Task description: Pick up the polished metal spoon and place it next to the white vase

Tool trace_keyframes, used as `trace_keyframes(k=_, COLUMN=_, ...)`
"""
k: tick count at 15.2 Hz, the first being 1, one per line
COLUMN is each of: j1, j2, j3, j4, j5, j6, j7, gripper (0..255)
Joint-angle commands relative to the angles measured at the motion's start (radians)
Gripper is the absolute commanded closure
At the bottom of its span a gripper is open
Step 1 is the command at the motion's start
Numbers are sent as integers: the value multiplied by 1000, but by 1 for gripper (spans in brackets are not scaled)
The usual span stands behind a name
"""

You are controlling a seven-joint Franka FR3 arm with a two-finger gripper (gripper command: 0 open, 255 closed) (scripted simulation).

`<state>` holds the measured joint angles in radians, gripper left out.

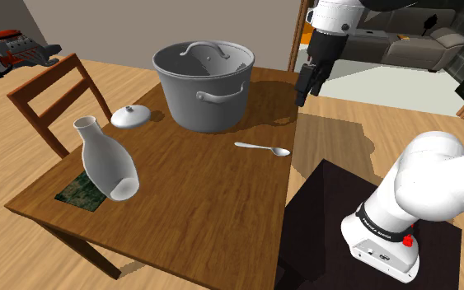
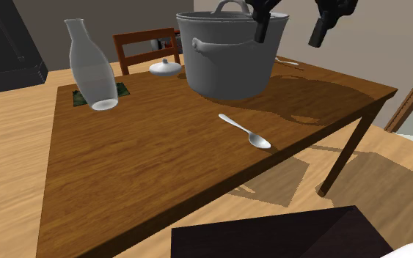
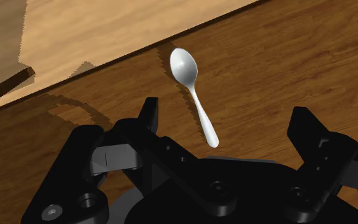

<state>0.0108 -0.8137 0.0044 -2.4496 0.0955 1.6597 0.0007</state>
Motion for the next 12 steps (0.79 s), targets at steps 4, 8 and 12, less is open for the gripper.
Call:
trace_keyframes(k=4, j1=11, j2=18, j3=-10, j4=-90, j5=5, j6=140, j7=-46, gripper=0)
trace_keyframes(k=8, j1=30, j2=75, j3=-25, j4=-187, j5=18, j6=337, j7=-111, gripper=0)
trace_keyframes(k=12, j1=58, j2=175, j3=-44, j4=-254, j5=41, j6=545, j7=-183, gripper=0)
